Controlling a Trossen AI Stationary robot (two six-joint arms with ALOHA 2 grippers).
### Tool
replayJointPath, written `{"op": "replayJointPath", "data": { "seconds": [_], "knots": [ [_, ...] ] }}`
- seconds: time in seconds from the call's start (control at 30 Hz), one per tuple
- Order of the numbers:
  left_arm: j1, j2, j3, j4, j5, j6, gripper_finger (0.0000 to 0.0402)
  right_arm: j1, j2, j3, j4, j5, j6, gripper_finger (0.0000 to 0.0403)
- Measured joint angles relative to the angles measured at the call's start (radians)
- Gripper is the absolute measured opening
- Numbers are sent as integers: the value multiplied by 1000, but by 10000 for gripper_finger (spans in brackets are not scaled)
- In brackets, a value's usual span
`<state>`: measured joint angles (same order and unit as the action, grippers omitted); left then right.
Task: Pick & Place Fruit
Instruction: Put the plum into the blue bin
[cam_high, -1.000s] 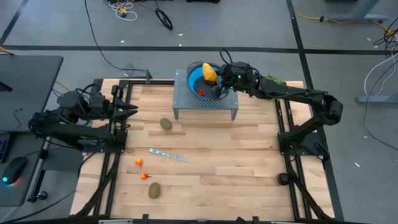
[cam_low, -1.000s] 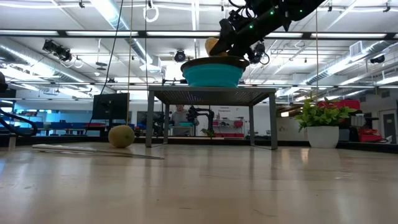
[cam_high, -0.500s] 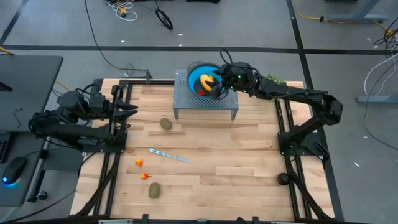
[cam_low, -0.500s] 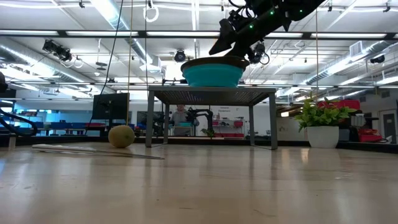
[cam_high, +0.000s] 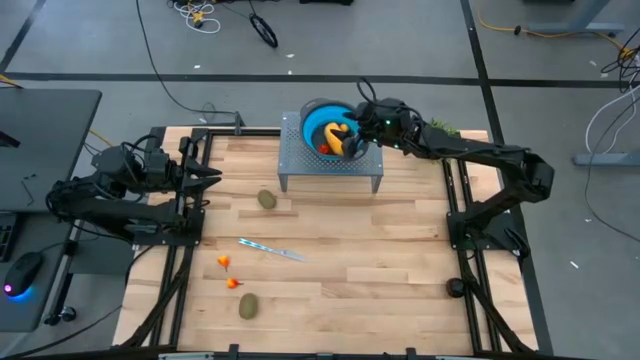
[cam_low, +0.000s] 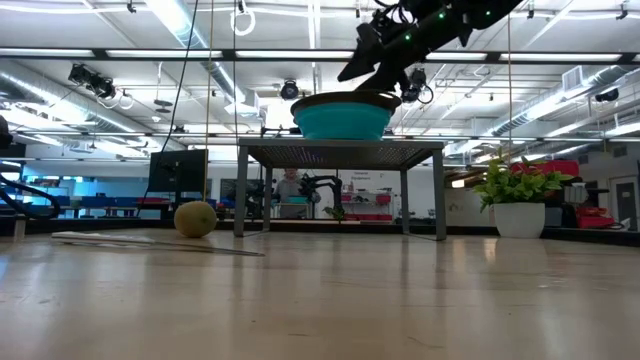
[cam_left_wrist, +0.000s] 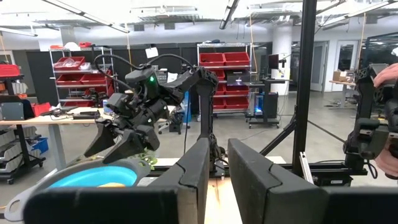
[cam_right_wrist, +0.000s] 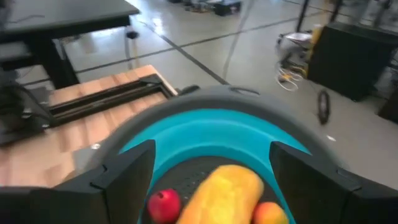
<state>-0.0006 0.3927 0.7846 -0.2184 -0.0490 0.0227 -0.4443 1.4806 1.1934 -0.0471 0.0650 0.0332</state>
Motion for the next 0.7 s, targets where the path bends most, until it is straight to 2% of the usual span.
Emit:
{"op": "replayJointPath", "data": {
  "seconds": [0.1,0.43,0.6,0.7],
  "knots": [
    [0,0,0,0,0,0,68,2,-20,0,-2,-46,-32,325],
    [0,0,0,0,0,0,68,32,-26,0,-7,-54,-46,325],
    [0,0,0,0,0,0,68,68,-26,0,-8,-155,-86,325],
    [0,0,0,0,0,0,68,93,-26,0,-8,-164,-84,325]
  ]
}}
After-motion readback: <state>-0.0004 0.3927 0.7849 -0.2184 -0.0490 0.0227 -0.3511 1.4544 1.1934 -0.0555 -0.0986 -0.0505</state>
